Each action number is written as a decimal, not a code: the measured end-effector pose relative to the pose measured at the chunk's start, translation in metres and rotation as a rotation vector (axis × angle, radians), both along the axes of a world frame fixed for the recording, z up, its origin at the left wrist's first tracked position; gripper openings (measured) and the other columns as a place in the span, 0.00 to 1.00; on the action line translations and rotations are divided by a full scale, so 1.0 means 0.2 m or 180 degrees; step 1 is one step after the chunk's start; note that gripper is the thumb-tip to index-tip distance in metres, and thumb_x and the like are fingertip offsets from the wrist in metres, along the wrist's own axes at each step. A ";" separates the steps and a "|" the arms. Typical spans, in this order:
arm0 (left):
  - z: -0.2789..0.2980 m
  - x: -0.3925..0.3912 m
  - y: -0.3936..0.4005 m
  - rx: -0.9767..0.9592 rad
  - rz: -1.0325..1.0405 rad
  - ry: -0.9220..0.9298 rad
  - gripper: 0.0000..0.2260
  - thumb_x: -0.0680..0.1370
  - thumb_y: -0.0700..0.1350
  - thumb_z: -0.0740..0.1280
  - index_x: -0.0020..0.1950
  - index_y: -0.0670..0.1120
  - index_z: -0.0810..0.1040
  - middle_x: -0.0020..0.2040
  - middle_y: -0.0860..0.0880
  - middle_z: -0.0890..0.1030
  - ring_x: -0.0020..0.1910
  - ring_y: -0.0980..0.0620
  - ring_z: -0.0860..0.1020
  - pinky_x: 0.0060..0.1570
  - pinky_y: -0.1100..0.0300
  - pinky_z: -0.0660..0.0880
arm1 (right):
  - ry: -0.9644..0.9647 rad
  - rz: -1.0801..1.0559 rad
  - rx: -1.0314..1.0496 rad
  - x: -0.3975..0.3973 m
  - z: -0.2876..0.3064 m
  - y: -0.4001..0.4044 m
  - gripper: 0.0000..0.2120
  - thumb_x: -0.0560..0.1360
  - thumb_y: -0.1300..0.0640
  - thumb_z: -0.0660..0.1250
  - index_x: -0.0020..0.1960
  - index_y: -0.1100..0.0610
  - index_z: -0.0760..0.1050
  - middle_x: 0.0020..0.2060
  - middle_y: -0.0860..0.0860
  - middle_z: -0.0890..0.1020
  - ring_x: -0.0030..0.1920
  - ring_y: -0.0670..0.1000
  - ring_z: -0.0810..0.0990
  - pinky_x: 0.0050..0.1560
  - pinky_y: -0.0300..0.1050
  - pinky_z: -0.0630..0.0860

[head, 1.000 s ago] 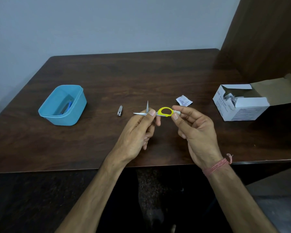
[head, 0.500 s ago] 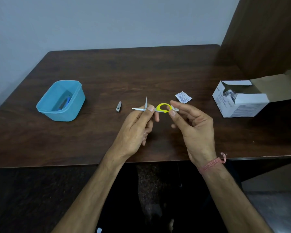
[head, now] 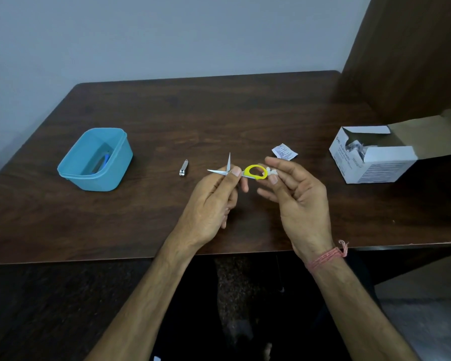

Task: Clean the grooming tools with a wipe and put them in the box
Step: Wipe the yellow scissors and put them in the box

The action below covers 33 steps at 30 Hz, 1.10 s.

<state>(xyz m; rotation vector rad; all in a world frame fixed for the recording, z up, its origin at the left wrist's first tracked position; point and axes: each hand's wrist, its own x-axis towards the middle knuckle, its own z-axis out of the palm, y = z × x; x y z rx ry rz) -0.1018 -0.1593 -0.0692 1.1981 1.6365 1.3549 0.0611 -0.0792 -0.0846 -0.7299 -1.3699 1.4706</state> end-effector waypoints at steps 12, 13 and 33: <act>0.01 0.00 -0.01 0.0027 0.0106 0.0085 0.22 0.92 0.54 0.58 0.48 0.44 0.81 0.27 0.53 0.65 0.24 0.53 0.65 0.27 0.53 0.72 | -0.0096 0.0018 -0.0035 0.00 0.00 -0.01 0.08 0.85 0.62 0.71 0.62 0.56 0.86 0.53 0.52 0.91 0.55 0.53 0.91 0.50 0.45 0.88; 0.01 0.00 -0.01 0.0023 0.0083 0.0111 0.22 0.92 0.54 0.58 0.48 0.44 0.81 0.27 0.53 0.65 0.23 0.53 0.65 0.27 0.53 0.72 | -0.0082 0.0010 -0.0014 0.00 0.00 -0.01 0.08 0.84 0.62 0.72 0.62 0.56 0.86 0.53 0.51 0.91 0.55 0.53 0.91 0.49 0.45 0.88; 0.00 0.00 -0.01 0.0004 0.0061 0.0011 0.22 0.92 0.53 0.60 0.42 0.48 0.82 0.27 0.49 0.66 0.22 0.54 0.65 0.26 0.55 0.71 | -0.0718 -0.0467 0.0773 -0.01 -0.01 -0.05 0.11 0.84 0.62 0.74 0.64 0.53 0.89 0.56 0.44 0.90 0.53 0.45 0.90 0.48 0.45 0.88</act>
